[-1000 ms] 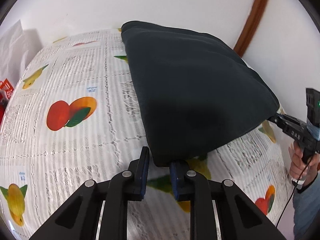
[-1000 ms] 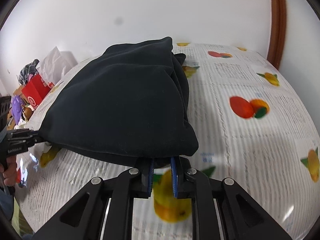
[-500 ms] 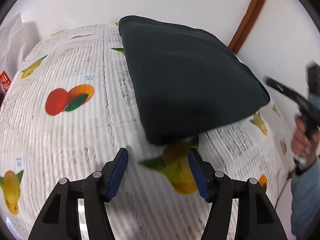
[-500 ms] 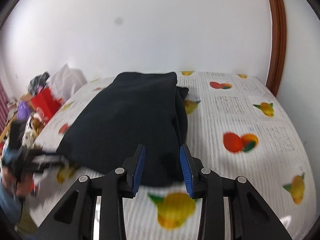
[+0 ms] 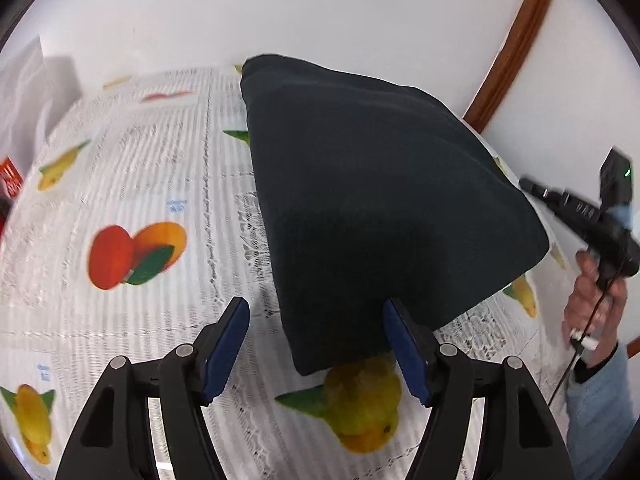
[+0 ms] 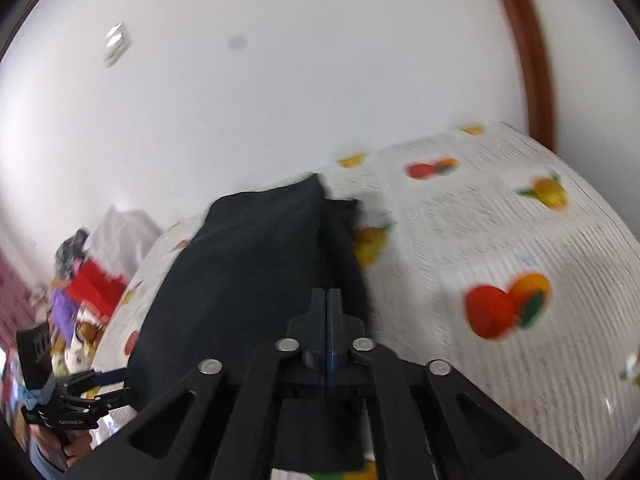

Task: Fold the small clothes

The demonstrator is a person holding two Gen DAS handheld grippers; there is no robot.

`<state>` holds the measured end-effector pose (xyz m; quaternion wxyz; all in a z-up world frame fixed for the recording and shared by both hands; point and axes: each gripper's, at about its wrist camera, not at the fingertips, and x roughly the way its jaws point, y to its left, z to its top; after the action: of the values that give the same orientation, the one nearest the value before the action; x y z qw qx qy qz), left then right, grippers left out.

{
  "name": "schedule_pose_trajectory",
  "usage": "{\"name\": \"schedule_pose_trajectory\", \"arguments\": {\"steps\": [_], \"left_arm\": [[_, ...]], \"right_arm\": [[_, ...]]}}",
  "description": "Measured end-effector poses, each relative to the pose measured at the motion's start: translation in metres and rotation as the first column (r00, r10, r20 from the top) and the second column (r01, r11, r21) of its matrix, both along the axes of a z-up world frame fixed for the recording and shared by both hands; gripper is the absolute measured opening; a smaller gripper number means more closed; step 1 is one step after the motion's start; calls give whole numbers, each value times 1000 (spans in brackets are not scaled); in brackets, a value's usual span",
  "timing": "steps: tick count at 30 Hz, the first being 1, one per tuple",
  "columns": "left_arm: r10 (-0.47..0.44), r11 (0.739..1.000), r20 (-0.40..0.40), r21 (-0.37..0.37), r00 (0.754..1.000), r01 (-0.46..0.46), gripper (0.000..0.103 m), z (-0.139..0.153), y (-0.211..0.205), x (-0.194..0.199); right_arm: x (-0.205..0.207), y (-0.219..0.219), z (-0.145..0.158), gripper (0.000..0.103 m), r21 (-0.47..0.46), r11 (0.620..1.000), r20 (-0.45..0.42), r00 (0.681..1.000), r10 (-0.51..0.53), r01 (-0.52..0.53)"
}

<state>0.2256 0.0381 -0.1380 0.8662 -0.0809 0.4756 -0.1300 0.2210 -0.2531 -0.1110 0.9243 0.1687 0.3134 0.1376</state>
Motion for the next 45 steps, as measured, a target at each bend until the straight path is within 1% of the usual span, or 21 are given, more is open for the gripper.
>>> {"name": "schedule_pose_trajectory", "arguments": {"steps": [3,8,11,12,14,16,17,18,19,21,22,23,26,32,34,36,38,39,40,41,45], "left_arm": [[-2,1000,11,-3,1000,2,67,1,1,-2],[-16,1000,31,-18,999,17,67,7,3,-9],[-21,1000,25,-9,999,21,67,7,1,-7],[-21,1000,21,-5,1000,22,67,6,0,-6],[-15,1000,12,4,1000,15,67,2,-2,-1],[-10,1000,0,7,1000,10,68,-2,-3,3],[-6,1000,-4,9,1000,6,70,-3,-3,4],[-5,1000,-7,6,1000,5,70,-4,-2,5],[-7,1000,-12,1,1000,7,70,-4,-2,5],[-9,1000,-13,8,1000,9,70,-4,-2,5],[-9,1000,-11,10,1000,9,70,-4,-1,5],[-8,1000,-10,9,1000,8,70,-4,-1,4],[0,1000,-2,7,1000,0,69,-2,-2,2],[3,1000,23,6,1000,-3,67,6,-3,-6],[-1,1000,21,-2,1000,1,67,7,-2,-7],[-8,1000,13,-6,1000,8,67,6,-4,-6],[-10,1000,-8,-3,1000,10,68,1,-5,-4],[-8,1000,-13,0,1000,8,68,0,-5,-4],[-4,1000,-19,3,1000,4,68,-3,-5,-3],[-3,1000,-23,1,1000,3,68,-4,-5,-3],[7,1000,-17,-1,1000,-7,68,-3,-5,-6]], "right_arm": [[1,-7,-9,0,-52,999,-56,998,-14,12],[-7,-13,5,9,18,1000,-38,999,21,-20],[-2,2,11,38,-1,998,-17,998,60,-60],[2,8,10,39,-13,998,-16,998,66,-66],[11,21,5,38,-64,996,-35,997,62,-64],[25,31,-6,27,-113,992,-90,995,41,-52],[30,33,-11,8,-120,991,-111,993,42,-55],[33,35,-15,6,-128,990,-118,992,47,-62],[31,32,-13,6,-127,991,-88,995,41,-52],[19,19,-5,6,-65,997,-1,999,40,-40],[16,14,-4,5,-37,999,10,999,30,-30],[16,11,-6,0,-31,999,-1,1000,9,-9],[14,4,-11,0,-48,999,-39,999,-21,20],[-10,-2,3,5,-22,1000,-21,1000,-3,2],[-14,3,7,15,-26,999,-12,1000,26,-26],[-15,11,7,33,-46,998,-8,999,42,-42],[-8,21,1,33,-76,996,-24,999,47,-49],[-3,24,-3,24,-90,995,-42,998,41,-45],[3,26,-9,10,-109,993,-66,998,25,-33],[7,24,-12,5,-117,993,-66,998,4,-12],[-4,11,-11,5,-29,999,-15,1000,-15,14]]}}
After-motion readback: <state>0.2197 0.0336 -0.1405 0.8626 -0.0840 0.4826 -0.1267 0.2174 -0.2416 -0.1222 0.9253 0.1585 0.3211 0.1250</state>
